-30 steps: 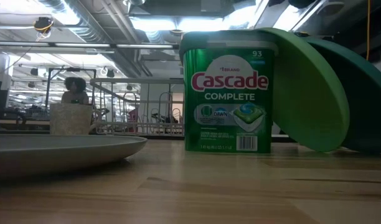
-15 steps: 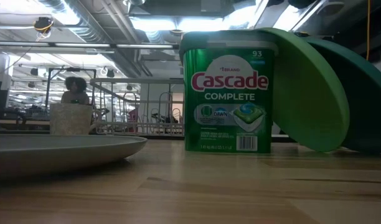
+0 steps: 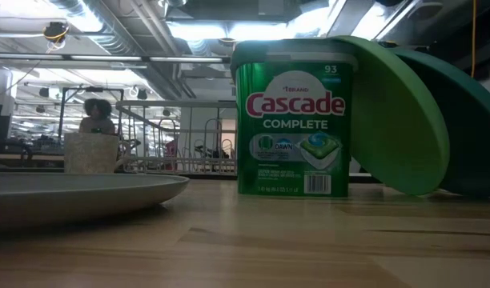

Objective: Sort dishes
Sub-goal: Put the green plate into the dish rack

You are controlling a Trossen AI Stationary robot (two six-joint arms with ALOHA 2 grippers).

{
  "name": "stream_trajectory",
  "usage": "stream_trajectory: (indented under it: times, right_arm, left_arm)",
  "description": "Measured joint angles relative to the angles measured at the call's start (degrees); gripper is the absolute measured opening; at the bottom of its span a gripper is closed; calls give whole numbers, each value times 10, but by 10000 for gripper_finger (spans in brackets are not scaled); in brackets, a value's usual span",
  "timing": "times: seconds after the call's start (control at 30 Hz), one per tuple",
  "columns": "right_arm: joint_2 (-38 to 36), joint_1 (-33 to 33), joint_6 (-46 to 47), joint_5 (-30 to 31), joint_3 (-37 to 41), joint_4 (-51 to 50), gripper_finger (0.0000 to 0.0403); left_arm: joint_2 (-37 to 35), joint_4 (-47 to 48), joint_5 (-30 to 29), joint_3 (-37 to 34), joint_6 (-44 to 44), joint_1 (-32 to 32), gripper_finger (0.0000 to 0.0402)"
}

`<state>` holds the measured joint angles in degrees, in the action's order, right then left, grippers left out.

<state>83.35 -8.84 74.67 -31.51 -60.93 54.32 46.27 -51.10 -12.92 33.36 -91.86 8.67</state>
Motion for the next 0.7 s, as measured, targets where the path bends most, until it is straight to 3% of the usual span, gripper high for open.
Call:
stream_trajectory:
  times: [0.33, 0.7]
  right_arm:
    - [2, -1, -14, 7, 1, 16, 34]
    - [2, -3, -31, 28, 2, 22, 32]
  left_arm:
    - [0, -6, -2, 0, 32, -13, 123]
    - [-3, -24, -151, 0, 45, -55, 158]
